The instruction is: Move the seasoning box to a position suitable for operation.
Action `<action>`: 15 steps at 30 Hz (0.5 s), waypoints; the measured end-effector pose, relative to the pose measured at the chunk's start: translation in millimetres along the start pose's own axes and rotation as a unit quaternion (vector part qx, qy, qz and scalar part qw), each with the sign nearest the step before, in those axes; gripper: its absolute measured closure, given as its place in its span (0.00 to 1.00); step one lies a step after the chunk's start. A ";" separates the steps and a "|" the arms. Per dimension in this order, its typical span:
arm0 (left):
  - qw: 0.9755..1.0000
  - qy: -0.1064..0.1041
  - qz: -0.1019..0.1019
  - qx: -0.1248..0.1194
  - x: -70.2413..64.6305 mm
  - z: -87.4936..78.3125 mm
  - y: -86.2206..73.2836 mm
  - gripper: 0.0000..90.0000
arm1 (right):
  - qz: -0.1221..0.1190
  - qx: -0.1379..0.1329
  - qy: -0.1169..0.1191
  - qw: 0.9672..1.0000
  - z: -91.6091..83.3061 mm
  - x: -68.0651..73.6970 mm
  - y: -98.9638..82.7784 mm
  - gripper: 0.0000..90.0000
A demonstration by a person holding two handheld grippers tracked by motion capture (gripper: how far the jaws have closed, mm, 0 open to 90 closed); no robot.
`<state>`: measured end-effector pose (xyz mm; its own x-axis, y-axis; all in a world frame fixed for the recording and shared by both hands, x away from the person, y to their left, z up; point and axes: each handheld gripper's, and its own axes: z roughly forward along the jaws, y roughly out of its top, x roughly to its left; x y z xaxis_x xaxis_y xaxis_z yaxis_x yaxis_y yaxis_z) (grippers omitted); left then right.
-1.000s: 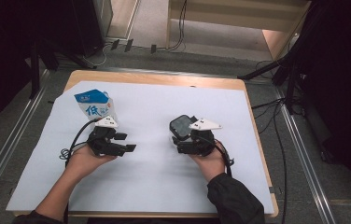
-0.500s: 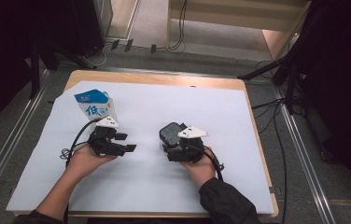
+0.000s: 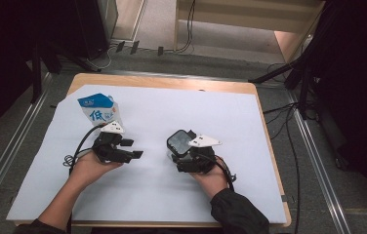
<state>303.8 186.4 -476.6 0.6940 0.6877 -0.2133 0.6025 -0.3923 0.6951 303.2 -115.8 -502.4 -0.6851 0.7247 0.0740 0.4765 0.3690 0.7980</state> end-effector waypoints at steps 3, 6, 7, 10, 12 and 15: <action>1.000 0.006 0.006 -0.014 -4.1 -4.8 1.4 0.47 | 0.003 -0.007 0.008 1.000 -11.3 -2.2 1.5 0.18; 1.000 0.003 0.010 -0.018 -7.8 -6.6 3.5 0.55 | -0.002 0.000 0.019 1.000 -21.3 -4.9 2.0 0.21; 1.000 0.002 0.009 -0.012 -8.4 -6.6 4.2 0.59 | -0.002 0.003 0.024 1.000 -24.7 -6.8 1.4 0.23; 1.000 -0.004 0.011 -0.006 -10.9 -3.9 5.5 0.69 | -0.005 0.007 0.035 0.999 -33.2 -10.2 -0.5 0.31; 1.000 -0.007 0.013 -0.005 -12.4 -2.3 6.9 0.76 | -0.011 0.003 0.036 0.999 -39.4 -12.7 -0.6 0.36; 1.000 -0.012 0.016 -0.007 -16.1 -0.3 10.1 0.88 | -0.001 -0.006 0.038 0.999 -48.2 -19.2 -0.1 0.41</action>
<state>298.6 171.6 -466.0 0.7220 0.6597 -0.2084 0.5746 -0.4040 0.7118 289.8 -157.9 -475.0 -0.7257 0.6778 0.1181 0.4696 0.3625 0.8050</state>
